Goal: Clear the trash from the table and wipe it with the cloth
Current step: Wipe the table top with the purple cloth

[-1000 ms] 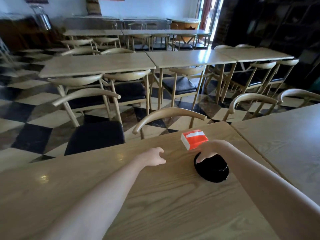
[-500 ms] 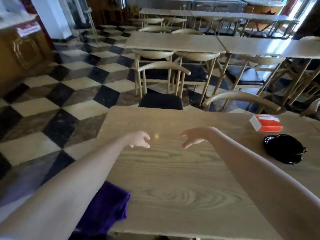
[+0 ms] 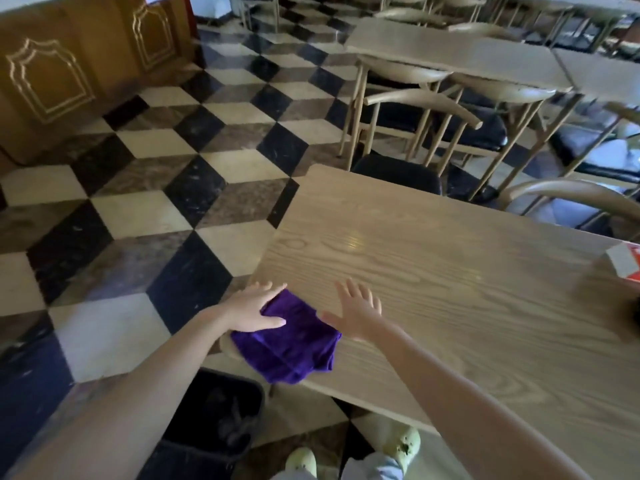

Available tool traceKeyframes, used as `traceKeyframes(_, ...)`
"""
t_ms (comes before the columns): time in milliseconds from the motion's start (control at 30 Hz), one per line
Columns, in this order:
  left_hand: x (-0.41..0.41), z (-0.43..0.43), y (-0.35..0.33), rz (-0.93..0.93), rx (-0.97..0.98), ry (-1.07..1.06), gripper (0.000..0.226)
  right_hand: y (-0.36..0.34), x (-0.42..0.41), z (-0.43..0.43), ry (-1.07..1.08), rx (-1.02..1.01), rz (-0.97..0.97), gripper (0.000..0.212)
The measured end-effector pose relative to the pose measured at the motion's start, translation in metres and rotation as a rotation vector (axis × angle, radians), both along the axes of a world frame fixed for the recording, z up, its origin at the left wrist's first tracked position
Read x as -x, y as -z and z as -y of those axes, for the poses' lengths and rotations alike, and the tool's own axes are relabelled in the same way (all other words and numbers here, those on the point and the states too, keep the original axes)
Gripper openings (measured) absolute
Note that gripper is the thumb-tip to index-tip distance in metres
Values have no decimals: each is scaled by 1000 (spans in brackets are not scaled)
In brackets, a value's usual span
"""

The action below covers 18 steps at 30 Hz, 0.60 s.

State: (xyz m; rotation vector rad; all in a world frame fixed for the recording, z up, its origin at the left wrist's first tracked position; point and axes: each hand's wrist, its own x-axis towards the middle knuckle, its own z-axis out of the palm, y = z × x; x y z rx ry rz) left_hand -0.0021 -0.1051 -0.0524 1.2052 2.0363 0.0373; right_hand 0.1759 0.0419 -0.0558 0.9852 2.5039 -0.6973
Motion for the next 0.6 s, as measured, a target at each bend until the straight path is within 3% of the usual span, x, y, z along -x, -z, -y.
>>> traceKeyframes(167,-26,28,45,-53,-120,-138,86,39,-16,37,-13,5,-21,85)
traceKeyframes(300,-51,37,66,-230,-183,-242,74,59,-27,61,16,-63,-74,75)
traceKeyframes(400,-67,34,68,-276,-369,-418,63,64,-30,73,62,-119,-185,64)
traceKeyframes(500,-73,22,61,-148,-490,-651,62,60,-28,73,159,-105,-330,51)
traceKeyframes(600,-70,8,53,146,-401,-887,63,54,-25,69,250,-23,-388,41)
